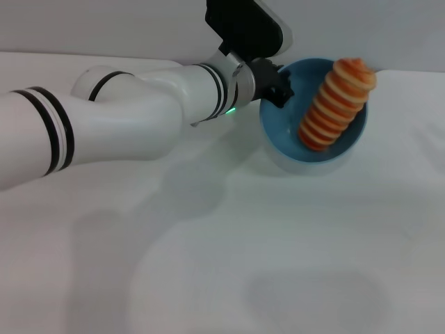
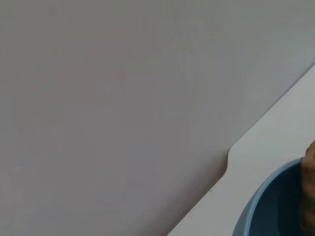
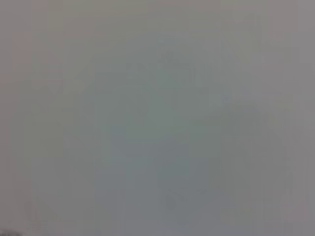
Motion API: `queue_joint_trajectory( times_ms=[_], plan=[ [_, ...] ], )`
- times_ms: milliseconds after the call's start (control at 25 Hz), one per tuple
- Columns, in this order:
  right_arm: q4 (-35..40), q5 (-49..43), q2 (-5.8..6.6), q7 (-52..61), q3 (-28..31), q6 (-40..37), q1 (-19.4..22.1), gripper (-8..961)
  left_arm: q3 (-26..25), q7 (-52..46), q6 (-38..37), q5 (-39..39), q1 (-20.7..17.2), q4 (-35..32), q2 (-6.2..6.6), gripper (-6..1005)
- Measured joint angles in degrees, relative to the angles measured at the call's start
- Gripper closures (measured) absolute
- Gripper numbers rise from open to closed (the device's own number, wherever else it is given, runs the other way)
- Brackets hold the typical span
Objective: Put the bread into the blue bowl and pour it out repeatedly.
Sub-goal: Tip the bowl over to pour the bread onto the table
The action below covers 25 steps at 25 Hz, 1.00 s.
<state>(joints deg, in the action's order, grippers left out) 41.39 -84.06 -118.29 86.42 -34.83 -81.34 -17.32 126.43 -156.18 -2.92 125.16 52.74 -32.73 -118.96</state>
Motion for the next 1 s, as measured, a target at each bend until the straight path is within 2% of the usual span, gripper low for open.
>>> queue_joint_trajectory(
  times_ms=[280,440,640,880,1000],
  plan=[
    [-4.2,-0.2,-0.01,-0.3,7.3,-1.8,3.7,534,0.5,0.0,2.1,0.0,1.5,0.5,-0.05,999],
    [-10.3,-0.5,0.00,-5.3,7.4,-0.9,4.0,534,1.6,0.1,4.5,0.0,2.6,0.0,-0.04,999],
    [-16.5,-2.5,-0.01,-13.5,7.2,4.5,2.7,533,6.8,0.3,8.5,0.0,3.7,-1.1,-0.09,998],
    [-17.7,-2.5,-0.01,-15.5,7.4,7.2,2.5,533,12.0,4.8,17.0,0.0,1.9,-2.3,-0.12,999],
    [-17.8,-2.4,-0.01,-15.5,7.8,7.6,2.9,532,12.6,5.8,19.3,0.0,1.5,-2.3,-0.12,999]
  ],
)
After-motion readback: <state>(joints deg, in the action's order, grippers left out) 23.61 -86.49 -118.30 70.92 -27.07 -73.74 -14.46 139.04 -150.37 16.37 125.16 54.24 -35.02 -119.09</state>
